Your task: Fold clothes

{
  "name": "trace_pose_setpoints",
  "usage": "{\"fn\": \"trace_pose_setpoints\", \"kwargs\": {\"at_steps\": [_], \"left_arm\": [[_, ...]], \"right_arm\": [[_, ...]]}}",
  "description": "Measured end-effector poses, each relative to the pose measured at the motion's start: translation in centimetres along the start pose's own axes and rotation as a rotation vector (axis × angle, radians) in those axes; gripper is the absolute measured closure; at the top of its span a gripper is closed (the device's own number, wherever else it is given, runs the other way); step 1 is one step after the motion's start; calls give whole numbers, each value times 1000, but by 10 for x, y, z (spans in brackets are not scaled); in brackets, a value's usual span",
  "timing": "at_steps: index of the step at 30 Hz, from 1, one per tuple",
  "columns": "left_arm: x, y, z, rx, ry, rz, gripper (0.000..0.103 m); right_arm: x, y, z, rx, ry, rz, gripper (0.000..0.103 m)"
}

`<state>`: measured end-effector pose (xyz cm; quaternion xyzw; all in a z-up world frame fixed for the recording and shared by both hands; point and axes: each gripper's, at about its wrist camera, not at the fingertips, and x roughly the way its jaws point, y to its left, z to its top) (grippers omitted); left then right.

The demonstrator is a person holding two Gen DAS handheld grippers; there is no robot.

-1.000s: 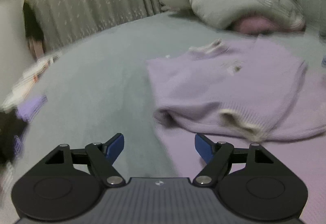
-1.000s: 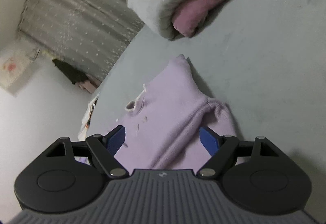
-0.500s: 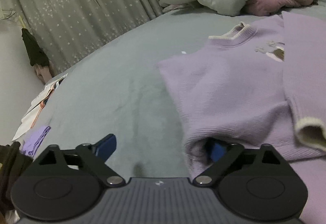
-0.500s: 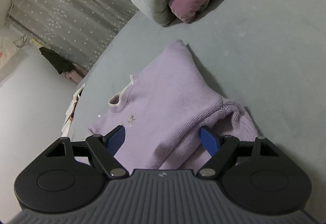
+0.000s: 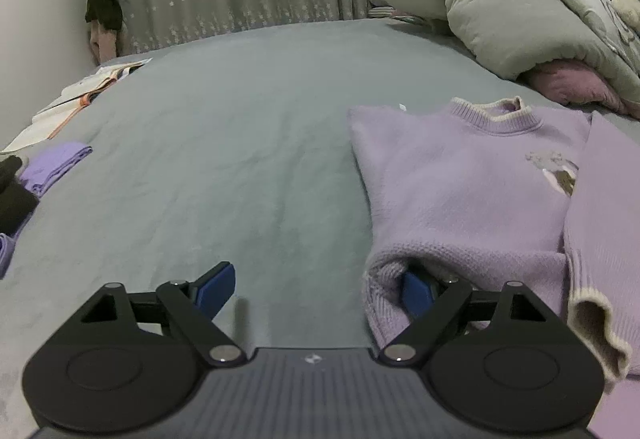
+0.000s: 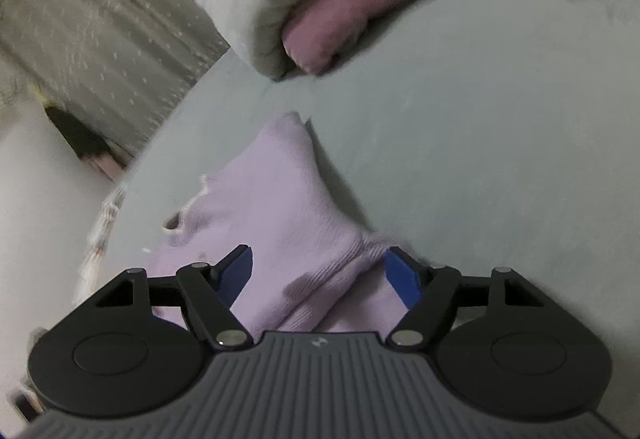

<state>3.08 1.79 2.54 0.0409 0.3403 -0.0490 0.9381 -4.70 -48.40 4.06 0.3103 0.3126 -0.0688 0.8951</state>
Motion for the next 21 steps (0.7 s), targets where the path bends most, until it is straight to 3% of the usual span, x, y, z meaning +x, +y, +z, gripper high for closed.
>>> {"fn": "trace_pose_setpoints", "kwargs": {"at_steps": [1,4,6,12,15,18,21], "left_arm": [[0,4,2,-25,6,-14,16],[-3,11,4,-68,18,-38,16],[-7,12,4,-74,34,-40,16],[-13,10,2,-61,37,-33,16],[-8,4,2,-29,33,-28,16],[-6,1,3,-1,20,-28,16],[0,3,3,-10,30,-24,16]], "right_arm": [[-4,-3,2,-6,-30,-19,27],[-3,-35,5,217,5,188,27],[0,-44,1,302,30,249,27],[-5,-26,0,284,83,301,23],[-2,-15,-9,282,174,260,21],[2,-25,-18,356,162,266,21],[0,-40,-18,444,83,354,21]]}}
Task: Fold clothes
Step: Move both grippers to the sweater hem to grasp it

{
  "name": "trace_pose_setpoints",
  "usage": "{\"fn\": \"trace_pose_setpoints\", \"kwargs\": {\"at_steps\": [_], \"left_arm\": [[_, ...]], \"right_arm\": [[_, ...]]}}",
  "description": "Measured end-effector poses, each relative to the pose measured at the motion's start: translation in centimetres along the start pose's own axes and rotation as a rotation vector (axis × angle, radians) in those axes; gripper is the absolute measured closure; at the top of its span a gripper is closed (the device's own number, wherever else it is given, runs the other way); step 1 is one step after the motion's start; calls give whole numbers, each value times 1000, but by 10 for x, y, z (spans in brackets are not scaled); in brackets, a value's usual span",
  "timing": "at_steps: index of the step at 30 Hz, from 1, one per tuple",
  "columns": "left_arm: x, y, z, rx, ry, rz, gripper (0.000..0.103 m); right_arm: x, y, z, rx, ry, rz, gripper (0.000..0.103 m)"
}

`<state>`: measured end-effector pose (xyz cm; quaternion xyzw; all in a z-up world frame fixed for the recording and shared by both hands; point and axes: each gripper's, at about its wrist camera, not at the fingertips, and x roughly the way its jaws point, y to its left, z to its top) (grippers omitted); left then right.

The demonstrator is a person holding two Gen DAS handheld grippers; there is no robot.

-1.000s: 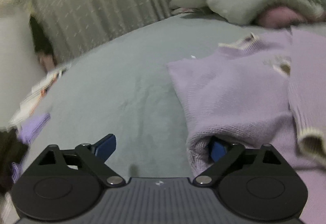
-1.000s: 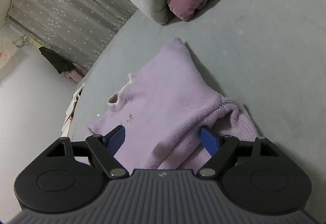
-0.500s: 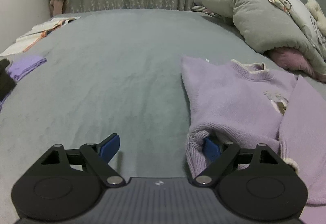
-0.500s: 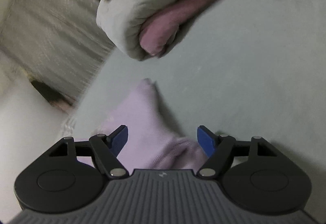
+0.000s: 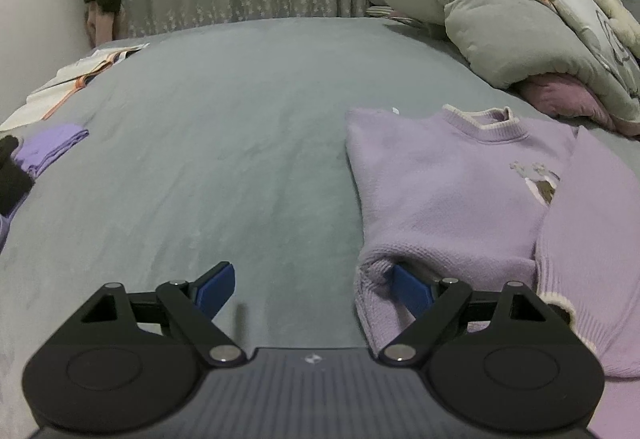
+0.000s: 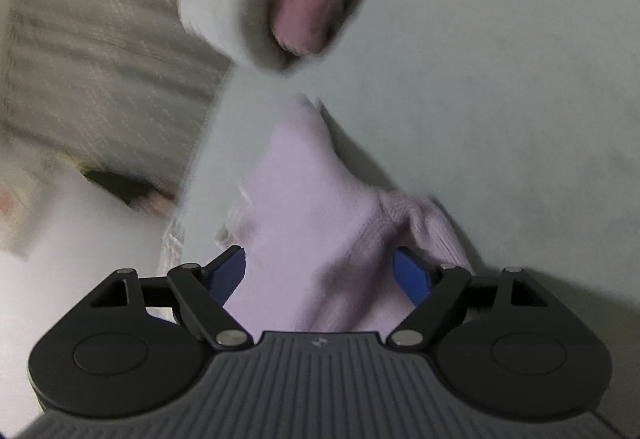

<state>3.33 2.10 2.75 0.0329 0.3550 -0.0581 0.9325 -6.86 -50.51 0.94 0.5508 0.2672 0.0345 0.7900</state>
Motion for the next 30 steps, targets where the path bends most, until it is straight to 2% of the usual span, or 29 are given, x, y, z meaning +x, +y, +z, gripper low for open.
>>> {"fn": "trace_pose_setpoints", "kwargs": {"at_steps": [3,6,9,12,14,16,17,20,21,25,26,30], "left_arm": [[9,10,-2,-57,29,-18,16],[11,19,-2,-105,47,-40,16],[7,21,-4,-124,45,-46,16],[6,28,-3,-170,53,-75,16],[7,36,-4,-209,70,-101,16],[5,40,-5,-215,96,-92,16],[4,42,-5,-215,108,-86,16],[-7,46,-1,-186,100,38,16],[-17,46,0,-163,51,53,16],[-41,12,4,-51,-86,-49,14],[-43,1,3,-26,-97,-79,14],[-47,-55,-7,88,-118,-278,14]], "right_arm": [[2,-9,-1,17,-20,13,21],[-7,-2,-3,-4,-89,23,23],[-9,1,-3,-31,-120,-26,29],[-15,-10,-3,23,-159,-21,29],[-25,-19,2,82,-229,-18,28],[-34,-23,15,100,-291,-36,27],[-38,-25,18,108,-293,-22,26],[-36,-22,23,96,-267,9,21],[-34,-18,22,74,-259,7,21],[-6,17,13,-104,-156,9,20],[0,24,8,-136,-132,2,20],[28,47,-19,-277,9,-68,20]]}}
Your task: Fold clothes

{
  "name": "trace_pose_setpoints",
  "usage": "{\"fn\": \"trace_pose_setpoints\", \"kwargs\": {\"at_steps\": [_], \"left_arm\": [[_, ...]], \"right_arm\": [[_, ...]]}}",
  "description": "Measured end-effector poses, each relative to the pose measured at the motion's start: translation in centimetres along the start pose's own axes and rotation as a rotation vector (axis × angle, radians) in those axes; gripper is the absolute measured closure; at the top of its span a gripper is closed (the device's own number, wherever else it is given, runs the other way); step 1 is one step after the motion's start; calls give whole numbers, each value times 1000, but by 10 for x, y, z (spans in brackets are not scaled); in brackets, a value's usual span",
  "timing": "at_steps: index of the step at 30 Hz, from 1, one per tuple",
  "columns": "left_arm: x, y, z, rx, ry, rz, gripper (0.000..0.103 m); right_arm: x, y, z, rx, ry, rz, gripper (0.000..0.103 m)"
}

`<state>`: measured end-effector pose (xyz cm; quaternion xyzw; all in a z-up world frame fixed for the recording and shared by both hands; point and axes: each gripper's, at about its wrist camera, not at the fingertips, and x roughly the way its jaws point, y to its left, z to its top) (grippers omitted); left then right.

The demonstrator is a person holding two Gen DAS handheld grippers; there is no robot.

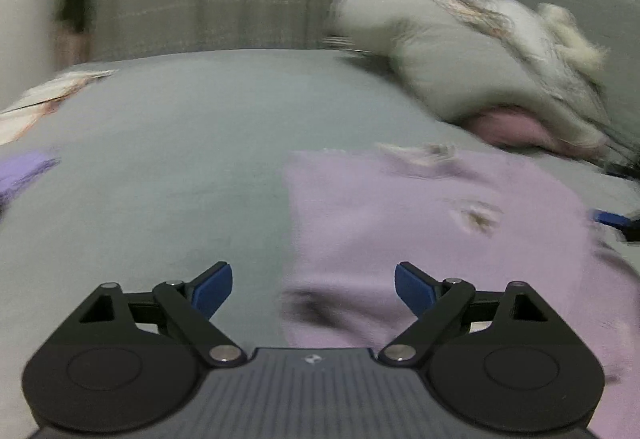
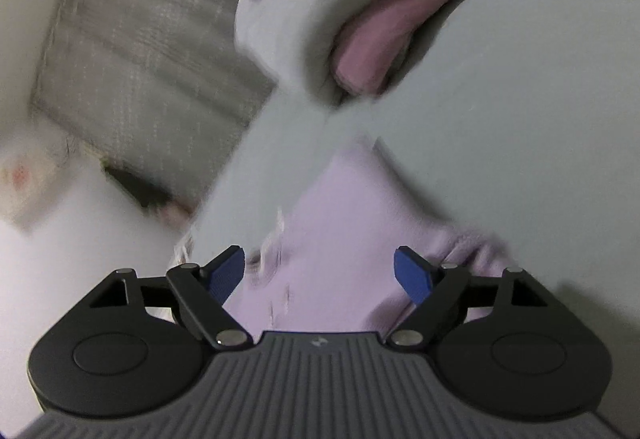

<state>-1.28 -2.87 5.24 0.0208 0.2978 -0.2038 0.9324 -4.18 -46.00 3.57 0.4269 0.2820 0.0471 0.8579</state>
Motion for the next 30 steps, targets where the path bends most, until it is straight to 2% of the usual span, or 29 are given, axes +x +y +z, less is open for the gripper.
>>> {"fn": "trace_pose_setpoints", "kwargs": {"at_steps": [2,4,6,8,9,10,13,15,17,19,20,22,24,25,27,28,30], "left_arm": [[6,-24,-5,48,1,-71,14],[15,-37,-11,82,31,-65,14],[33,-43,-22,147,105,25,13],[38,-36,-28,131,125,68,7],[37,-32,-27,108,130,92,6],[36,-31,-26,104,129,109,6],[29,-31,-23,123,97,143,6],[21,-32,-21,124,72,121,6],[24,-33,-21,139,97,145,6],[35,-31,-21,149,136,174,6],[38,-24,-22,112,149,160,6],[36,-17,-17,56,159,146,6],[32,-18,-15,82,135,168,6],[32,-19,-15,97,131,179,6],[38,-27,-15,141,142,212,6],[37,-27,-17,143,147,215,6],[36,-25,-18,124,152,212,6]], "right_arm": [[13,3,-9,-48,82,-75,21],[14,-3,-9,-36,85,-80,28],[4,-7,-3,7,42,-115,32],[-6,3,-1,-65,-7,-164,31],[-11,12,0,-123,-37,-183,26],[-14,15,-1,-141,-49,-172,17],[-18,24,-2,-183,-72,-126,17],[-5,17,-2,-154,11,-72,16],[18,11,-3,-161,108,-148,18],[23,13,-2,-189,116,-186,22],[22,16,-1,-200,112,-205,22],[9,35,-4,-304,34,-275,17],[1,48,-6,-402,-3,-284,15],[1,49,-7,-422,5,-288,15],[16,31,-10,-368,127,-349,14],[23,25,-10,-353,160,-367,14],[26,30,-5,-369,120,-355,14]]}}
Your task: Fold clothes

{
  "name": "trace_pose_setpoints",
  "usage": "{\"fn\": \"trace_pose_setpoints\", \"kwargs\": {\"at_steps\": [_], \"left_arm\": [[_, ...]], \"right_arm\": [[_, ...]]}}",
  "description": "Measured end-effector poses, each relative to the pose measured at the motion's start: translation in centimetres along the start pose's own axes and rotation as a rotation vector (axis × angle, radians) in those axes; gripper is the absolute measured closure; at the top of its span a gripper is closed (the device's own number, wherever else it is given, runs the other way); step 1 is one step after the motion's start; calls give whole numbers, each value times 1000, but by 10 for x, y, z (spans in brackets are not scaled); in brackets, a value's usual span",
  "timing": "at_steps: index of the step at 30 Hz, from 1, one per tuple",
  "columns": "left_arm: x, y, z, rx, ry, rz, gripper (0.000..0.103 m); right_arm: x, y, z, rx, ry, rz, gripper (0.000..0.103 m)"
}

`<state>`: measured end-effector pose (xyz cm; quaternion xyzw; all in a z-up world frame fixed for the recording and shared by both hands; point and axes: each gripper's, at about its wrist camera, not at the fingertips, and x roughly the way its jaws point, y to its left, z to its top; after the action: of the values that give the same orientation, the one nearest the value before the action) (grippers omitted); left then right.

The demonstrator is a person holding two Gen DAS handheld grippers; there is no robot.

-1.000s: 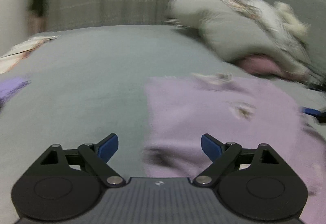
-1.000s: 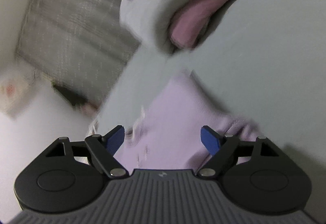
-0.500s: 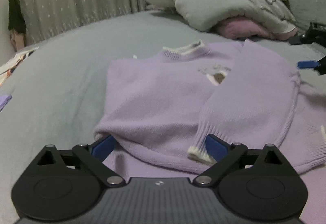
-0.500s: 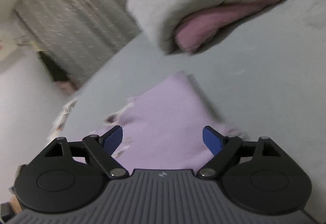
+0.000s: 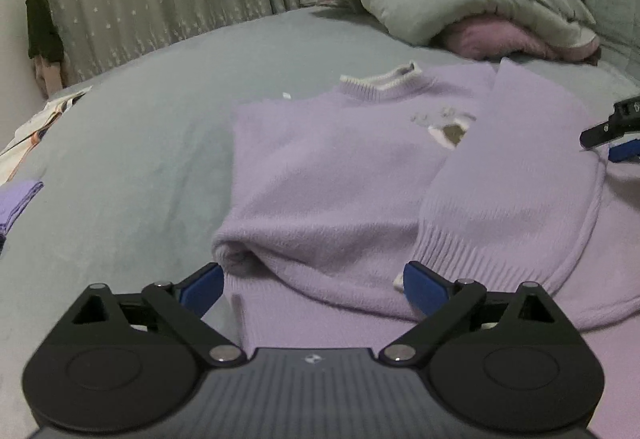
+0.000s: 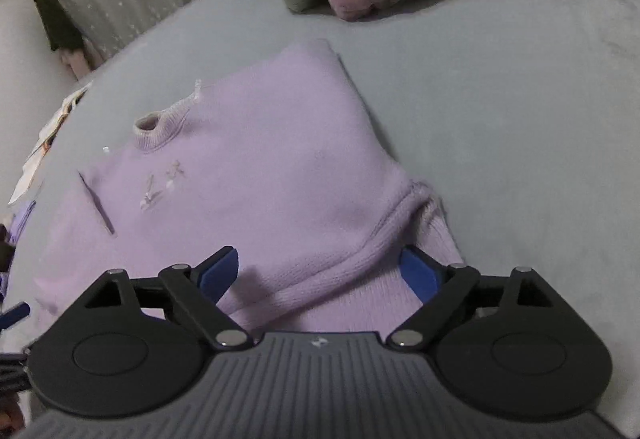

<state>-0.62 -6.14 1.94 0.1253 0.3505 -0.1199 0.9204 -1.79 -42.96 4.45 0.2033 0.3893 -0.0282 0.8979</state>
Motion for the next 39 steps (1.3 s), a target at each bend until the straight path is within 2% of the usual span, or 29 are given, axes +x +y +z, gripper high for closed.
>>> {"fn": "trace_pose_setpoints", "kwargs": {"at_steps": [3,5,7,9,11,14,16,18,19,21,24,26,28,29,30,35,37,39], "left_arm": [[-9,6,1,-21,-14,1,6],[-16,10,2,-37,-31,-10,6],[-20,11,-1,-42,-34,-26,6],[-19,9,-5,-24,-20,-7,6],[-18,7,-9,-6,-2,26,6],[-24,11,-12,-35,-7,-2,6],[-26,13,-16,-41,7,-10,6],[-25,15,-21,-40,31,-4,6],[-23,16,-24,-40,46,9,6],[-24,22,-30,-78,62,8,6],[-39,30,-35,-137,54,-35,6],[-49,27,-40,-92,36,-20,6],[-59,23,-48,-34,31,-7,6],[-63,22,-52,-15,34,-11,6],[-68,22,-56,-10,39,-24,6],[-93,35,-81,-51,89,-118,6],[-100,42,-93,-99,110,-146,6],[-104,56,-111,-231,149,-245,6]], "right_arm": [[-19,3,1,1,-74,43,14],[-27,2,1,-11,-83,66,13],[-22,1,-2,-24,-44,57,13],[-8,1,-7,-47,48,7,13],[-12,8,-8,-73,19,0,13],[-32,25,-7,-140,-53,55,13],[-27,28,-9,-168,-19,58,12],[-10,32,-19,-209,92,17,12],[-4,35,-24,-243,109,-7,12],[-10,47,-32,-320,58,-35,12],[-29,54,-38,-308,6,27,12],[-32,61,-50,-326,47,55,12],[-25,70,-72,-410,148,16,12],[-25,73,-81,-460,160,-8,11],[-27,75,-85,-486,149,-16,11],[-46,55,-80,-435,121,-22,11],[-52,37,-79,-398,125,-10,11],[-67,15,-78,-324,125,38,11]]}}
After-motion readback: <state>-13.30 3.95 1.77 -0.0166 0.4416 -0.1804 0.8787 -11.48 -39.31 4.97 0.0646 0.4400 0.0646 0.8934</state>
